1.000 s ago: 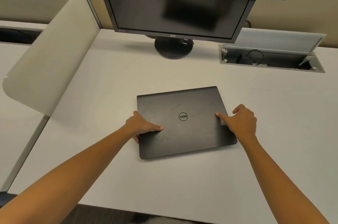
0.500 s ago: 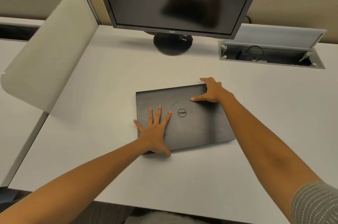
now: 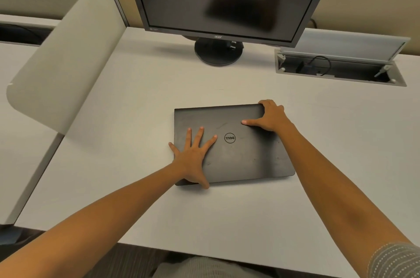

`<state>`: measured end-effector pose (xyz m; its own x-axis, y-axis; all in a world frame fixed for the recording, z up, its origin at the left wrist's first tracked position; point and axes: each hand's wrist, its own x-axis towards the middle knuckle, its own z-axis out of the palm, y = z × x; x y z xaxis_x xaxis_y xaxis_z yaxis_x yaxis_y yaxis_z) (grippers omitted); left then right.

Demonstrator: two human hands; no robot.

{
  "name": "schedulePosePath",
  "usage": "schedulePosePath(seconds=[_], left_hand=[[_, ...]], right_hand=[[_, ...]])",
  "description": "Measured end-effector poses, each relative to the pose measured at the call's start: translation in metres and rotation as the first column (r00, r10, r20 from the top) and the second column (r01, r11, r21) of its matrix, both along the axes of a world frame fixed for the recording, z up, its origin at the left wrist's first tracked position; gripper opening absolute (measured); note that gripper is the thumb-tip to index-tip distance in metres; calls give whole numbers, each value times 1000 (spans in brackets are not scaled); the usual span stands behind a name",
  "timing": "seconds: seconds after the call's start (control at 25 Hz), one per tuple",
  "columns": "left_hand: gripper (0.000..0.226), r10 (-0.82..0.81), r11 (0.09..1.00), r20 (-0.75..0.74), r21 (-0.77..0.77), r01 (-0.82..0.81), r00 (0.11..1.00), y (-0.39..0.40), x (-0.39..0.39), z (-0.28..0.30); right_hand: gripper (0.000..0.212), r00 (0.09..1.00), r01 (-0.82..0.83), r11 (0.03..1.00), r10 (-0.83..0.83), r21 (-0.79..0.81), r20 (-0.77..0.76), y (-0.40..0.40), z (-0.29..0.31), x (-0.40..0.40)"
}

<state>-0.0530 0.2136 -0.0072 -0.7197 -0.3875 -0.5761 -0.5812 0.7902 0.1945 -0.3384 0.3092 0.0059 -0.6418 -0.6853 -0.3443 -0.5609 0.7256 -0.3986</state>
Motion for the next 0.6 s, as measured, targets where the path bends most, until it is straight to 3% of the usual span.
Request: schedulePosePath(seconds=[0.36, 0.6], left_hand=[[153, -131, 991, 28, -11, 132, 991, -23, -3, 5], [156, -171, 985, 22, 3, 171, 985, -29, -3, 5]], right_hand=[[107, 989, 151, 984, -150, -100, 17, 32, -8, 20], [106, 985, 168, 979, -172, -119, -24, 38, -15, 27]])
